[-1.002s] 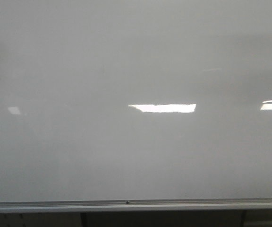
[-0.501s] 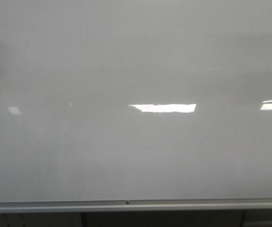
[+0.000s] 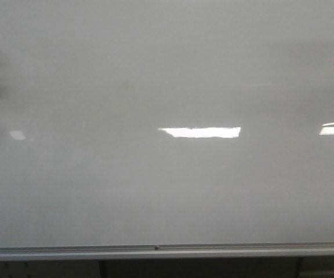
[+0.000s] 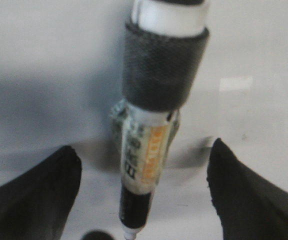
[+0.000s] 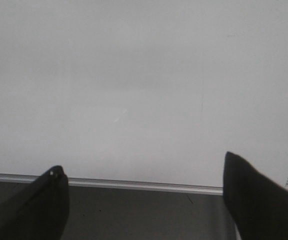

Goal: Write number 2 on whiteboard

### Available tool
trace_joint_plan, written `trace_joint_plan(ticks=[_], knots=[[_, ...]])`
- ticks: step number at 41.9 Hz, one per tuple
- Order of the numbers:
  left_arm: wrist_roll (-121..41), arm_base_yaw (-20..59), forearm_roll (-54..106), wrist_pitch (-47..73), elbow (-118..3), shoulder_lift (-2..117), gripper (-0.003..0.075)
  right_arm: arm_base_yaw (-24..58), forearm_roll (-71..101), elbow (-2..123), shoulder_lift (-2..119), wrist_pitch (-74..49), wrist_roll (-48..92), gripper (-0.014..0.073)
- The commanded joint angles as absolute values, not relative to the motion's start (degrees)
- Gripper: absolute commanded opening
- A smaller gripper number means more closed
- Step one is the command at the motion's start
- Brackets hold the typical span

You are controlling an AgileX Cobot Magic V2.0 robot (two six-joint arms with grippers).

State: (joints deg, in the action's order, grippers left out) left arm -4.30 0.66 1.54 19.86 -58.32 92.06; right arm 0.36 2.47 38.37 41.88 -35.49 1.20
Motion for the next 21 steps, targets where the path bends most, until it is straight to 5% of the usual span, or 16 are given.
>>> trace_joint_plan(ticks=[1, 21], knots=[[-4.26, 0.89, 1.87, 15.96, -60.28, 90.51, 0.0459, 0.19, 1.84, 39.90, 41.92, -31.59, 1.58, 0.0643], [-4.26, 0.89, 1.87, 15.00, -60.28, 93.22, 0.0114, 0.19, 1.84, 39.90, 41.92, -31.67, 1.58, 0.0643]])
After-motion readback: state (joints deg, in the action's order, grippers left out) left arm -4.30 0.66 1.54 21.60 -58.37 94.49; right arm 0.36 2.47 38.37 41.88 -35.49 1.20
